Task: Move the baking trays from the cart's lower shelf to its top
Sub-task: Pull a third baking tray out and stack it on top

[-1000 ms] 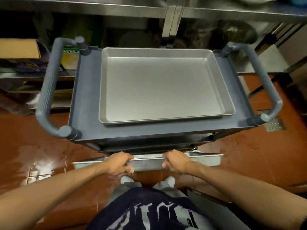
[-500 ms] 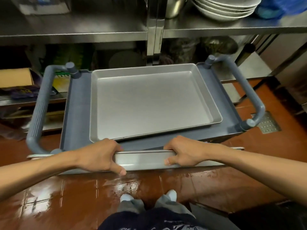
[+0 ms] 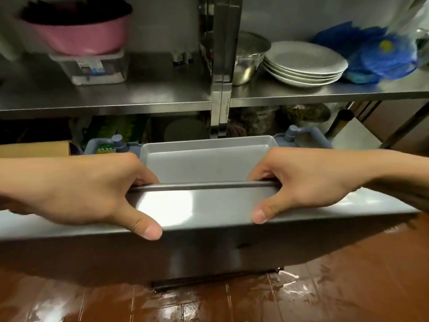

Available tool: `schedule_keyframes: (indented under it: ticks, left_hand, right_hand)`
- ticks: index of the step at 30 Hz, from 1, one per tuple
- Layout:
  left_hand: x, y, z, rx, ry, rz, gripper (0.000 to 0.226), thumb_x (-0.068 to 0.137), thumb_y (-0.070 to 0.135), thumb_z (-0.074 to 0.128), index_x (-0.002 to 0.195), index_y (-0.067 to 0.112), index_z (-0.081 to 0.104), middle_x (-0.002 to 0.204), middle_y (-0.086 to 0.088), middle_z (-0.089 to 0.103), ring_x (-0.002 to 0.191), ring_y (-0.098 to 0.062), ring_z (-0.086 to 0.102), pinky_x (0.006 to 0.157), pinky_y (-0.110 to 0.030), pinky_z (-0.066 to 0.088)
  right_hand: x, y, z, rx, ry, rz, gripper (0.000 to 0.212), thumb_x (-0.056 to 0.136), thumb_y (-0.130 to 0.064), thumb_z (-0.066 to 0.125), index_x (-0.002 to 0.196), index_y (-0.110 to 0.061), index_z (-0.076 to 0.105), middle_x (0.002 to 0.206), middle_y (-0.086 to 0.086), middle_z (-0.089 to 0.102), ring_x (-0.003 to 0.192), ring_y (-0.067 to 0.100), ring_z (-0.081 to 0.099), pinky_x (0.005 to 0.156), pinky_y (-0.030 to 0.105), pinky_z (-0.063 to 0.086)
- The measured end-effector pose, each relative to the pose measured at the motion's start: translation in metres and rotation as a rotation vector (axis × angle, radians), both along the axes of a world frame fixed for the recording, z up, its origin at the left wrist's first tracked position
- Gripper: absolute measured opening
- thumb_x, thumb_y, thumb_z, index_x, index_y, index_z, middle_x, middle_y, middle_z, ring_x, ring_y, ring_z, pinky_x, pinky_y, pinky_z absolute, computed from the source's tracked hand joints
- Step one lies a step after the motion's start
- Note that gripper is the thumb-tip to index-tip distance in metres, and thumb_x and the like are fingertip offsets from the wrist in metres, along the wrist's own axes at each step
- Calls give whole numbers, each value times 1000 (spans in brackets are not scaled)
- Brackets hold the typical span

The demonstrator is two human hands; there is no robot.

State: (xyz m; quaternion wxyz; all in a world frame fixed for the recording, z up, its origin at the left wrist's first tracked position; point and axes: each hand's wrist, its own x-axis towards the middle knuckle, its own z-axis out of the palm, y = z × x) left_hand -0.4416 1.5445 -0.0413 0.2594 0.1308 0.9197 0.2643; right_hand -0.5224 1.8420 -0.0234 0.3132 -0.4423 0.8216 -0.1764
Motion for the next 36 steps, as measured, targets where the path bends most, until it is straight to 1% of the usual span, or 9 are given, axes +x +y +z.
schedule_keyframes:
  ticks: [2, 4, 8, 12, 15, 18, 21, 25, 36]
  left_hand:
    - [-9, -3, 16, 24, 34, -3, 64, 40, 92, 68, 95, 58, 64, 76, 27, 72, 68, 6, 69, 54, -8, 49]
    - [-16, -6, 30, 46, 61, -3, 58, 43, 89, 71, 92, 59, 66, 76, 26, 73, 67, 6, 70, 53, -8, 49]
    - [-29, -5, 48, 53, 206, -15, 54, 45, 89, 69, 89, 57, 69, 72, 27, 73, 63, 6, 69, 50, -6, 47]
    - [-38, 4, 35, -63, 385, 22, 59, 51, 91, 62, 85, 43, 71, 66, 14, 70, 62, -6, 66, 56, -26, 52]
    - [-41, 19, -1, -168, 546, 71, 61, 57, 86, 59, 75, 28, 65, 59, 3, 63, 58, -13, 59, 55, -36, 51]
    - [-50, 36, -44, -225, 675, 108, 53, 67, 65, 71, 63, 17, 49, 54, 4, 52, 58, -21, 54, 51, -36, 44]
    - [-67, 44, -83, -237, 716, 94, 53, 74, 51, 76, 59, 21, 35, 59, 7, 57, 72, -27, 64, 47, -31, 33]
    - [-84, 47, -130, -259, 698, 121, 41, 81, 46, 71, 69, 24, 39, 87, 10, 75, 87, -22, 69, 59, -34, 48]
    - [-84, 67, -206, -294, 668, 100, 29, 90, 41, 63, 83, 14, 57, 88, -2, 67, 85, -28, 66, 58, -36, 44]
  right_hand:
    - [-9, -2, 17, 10, 47, 29, 60, 66, -70, 63, 86, -14, 72, 83, 11, 72, 73, 26, 65, 66, 44, 54]
    - [-17, -4, 31, 21, 71, 41, 67, 62, -73, 61, 92, -14, 73, 87, 12, 73, 77, 28, 67, 70, 48, 53]
    - [-29, -2, 51, -11, 182, 1, 54, 62, -70, 64, 86, -22, 75, 79, 3, 74, 69, 20, 66, 63, 40, 52]
    - [-36, -3, 38, -40, 428, -54, 44, 68, -59, 69, 75, -16, 69, 65, 7, 67, 59, 17, 58, 54, 33, 45]
    - [-41, -2, 0, -31, 564, -154, 41, 73, -50, 75, 58, -19, 53, 54, -3, 58, 52, 11, 52, 47, 31, 35]
    - [-54, 1, -43, -2, 649, -199, 41, 77, -45, 74, 57, -23, 45, 73, -9, 73, 71, 17, 65, 50, 26, 35]
    - [-69, 7, -78, -5, 752, -172, 35, 81, -38, 70, 63, -24, 44, 89, -7, 76, 86, 24, 68, 58, 29, 39]
    - [-80, 11, -126, -47, 816, -145, 18, 88, -33, 64, 82, -16, 63, 93, 0, 72, 88, 29, 67, 60, 31, 35]
    - [-84, 20, -209, 71, 764, -113, 19, 95, -27, 55, 94, -9, 59, 98, 10, 66, 91, 31, 63, 67, 37, 42]
